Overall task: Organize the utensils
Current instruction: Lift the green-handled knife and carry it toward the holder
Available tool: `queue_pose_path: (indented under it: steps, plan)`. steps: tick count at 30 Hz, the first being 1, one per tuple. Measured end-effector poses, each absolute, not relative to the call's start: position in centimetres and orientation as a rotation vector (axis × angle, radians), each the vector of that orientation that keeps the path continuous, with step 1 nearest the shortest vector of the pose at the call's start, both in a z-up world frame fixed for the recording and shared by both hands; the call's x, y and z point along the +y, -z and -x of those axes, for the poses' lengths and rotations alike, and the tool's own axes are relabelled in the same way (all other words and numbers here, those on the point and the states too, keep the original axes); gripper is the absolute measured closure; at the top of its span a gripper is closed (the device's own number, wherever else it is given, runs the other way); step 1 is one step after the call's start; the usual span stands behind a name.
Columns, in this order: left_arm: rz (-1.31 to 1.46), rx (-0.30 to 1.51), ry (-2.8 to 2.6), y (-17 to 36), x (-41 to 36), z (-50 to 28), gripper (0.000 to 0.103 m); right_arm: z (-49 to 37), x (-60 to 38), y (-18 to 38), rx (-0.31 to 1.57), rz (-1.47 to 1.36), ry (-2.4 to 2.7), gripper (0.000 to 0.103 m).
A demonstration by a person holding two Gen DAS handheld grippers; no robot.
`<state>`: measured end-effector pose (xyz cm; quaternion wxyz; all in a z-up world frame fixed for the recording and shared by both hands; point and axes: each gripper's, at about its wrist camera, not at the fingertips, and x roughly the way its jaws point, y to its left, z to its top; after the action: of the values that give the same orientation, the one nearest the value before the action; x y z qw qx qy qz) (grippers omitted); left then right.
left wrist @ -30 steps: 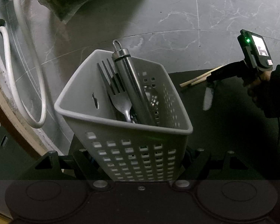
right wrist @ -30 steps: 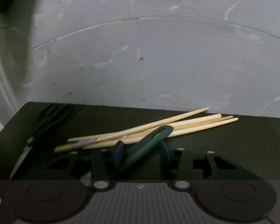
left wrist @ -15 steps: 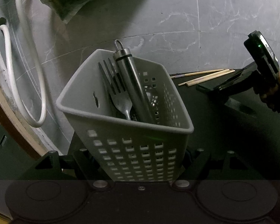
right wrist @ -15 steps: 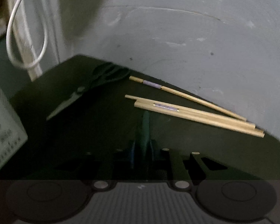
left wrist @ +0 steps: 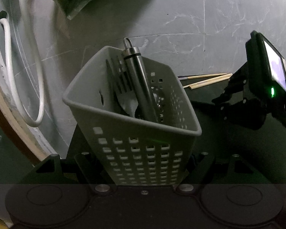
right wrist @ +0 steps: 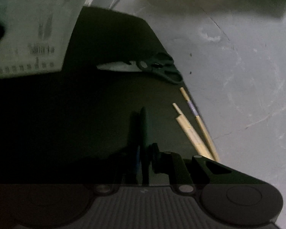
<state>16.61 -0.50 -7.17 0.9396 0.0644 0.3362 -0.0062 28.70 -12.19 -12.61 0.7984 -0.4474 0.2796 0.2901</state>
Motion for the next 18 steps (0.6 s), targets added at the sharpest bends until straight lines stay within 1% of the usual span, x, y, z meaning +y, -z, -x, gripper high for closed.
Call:
queue_pose_path:
  steps: [10,12,18]
  plan:
    - [-0.125,0.684,0.029,7.2,0.3,-16.4,0.023,-34.5,-16.4,10.9,0.904,0.453,-0.728,0.087]
    - [-0.128,0.685,0.034,7.2,0.3,-16.5,0.023,-35.1,-17.0,10.9,0.926,0.396,-0.743,0.087]
    - [-0.141,0.689,0.057,7.3,0.3,-16.8,0.025,-35.1,-16.9,11.1,0.911,0.363,-0.722,0.091]
